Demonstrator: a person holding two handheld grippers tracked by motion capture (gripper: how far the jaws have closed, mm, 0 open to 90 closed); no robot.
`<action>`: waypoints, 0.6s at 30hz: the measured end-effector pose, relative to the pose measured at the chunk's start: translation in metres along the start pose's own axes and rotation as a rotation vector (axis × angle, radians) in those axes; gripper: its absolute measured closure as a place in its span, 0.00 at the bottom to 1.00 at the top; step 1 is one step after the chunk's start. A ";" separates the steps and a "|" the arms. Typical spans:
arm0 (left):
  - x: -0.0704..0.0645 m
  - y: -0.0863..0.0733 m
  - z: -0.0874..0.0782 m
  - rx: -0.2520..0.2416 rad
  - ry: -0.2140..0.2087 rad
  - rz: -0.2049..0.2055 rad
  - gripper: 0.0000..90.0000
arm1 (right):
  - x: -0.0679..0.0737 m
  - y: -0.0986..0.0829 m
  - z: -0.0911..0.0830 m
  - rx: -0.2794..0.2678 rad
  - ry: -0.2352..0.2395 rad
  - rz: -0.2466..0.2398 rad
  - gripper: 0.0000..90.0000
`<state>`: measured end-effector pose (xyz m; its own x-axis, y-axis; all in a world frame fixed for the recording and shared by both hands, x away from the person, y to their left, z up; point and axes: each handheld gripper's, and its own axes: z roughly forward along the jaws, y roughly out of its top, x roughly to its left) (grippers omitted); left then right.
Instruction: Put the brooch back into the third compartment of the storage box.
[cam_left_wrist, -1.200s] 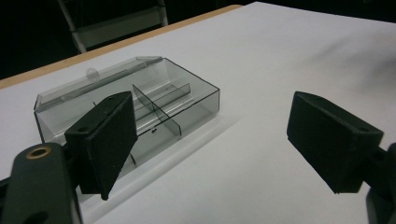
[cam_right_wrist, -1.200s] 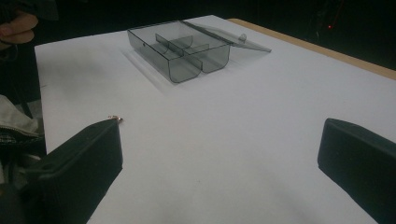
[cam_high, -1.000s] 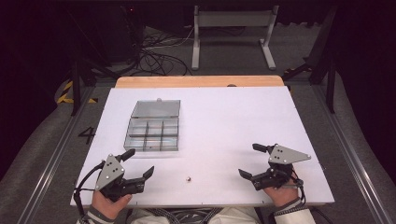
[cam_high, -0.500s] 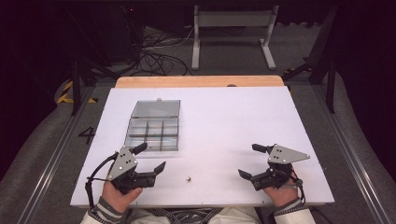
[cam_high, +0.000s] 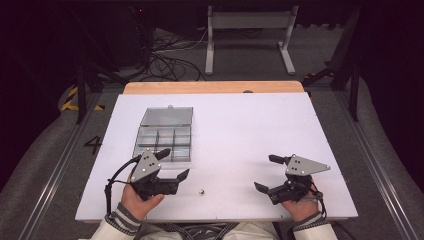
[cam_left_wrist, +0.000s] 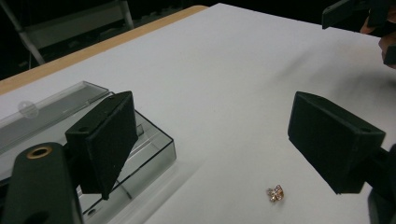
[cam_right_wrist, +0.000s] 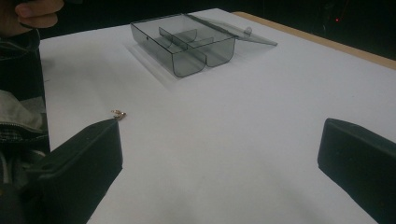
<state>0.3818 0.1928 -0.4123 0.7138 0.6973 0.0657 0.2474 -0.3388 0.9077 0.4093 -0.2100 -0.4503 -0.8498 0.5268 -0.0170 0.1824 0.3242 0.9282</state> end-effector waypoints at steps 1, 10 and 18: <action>-0.001 0.001 0.002 0.001 -0.004 0.002 0.18 | 0.000 0.000 0.000 0.000 0.001 0.000 0.01; -0.006 0.012 0.015 0.023 -0.045 0.006 0.19 | -0.001 0.000 0.000 -0.001 0.007 0.001 0.01; -0.004 0.017 0.022 0.127 -0.176 -0.019 0.20 | 0.000 0.000 0.001 0.006 0.013 0.004 0.01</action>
<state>0.3969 0.1704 -0.4062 0.8091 0.5867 -0.0345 0.3344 -0.4112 0.8480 0.4097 -0.2095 -0.4510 -0.8556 0.5175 -0.0088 0.1882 0.3269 0.9261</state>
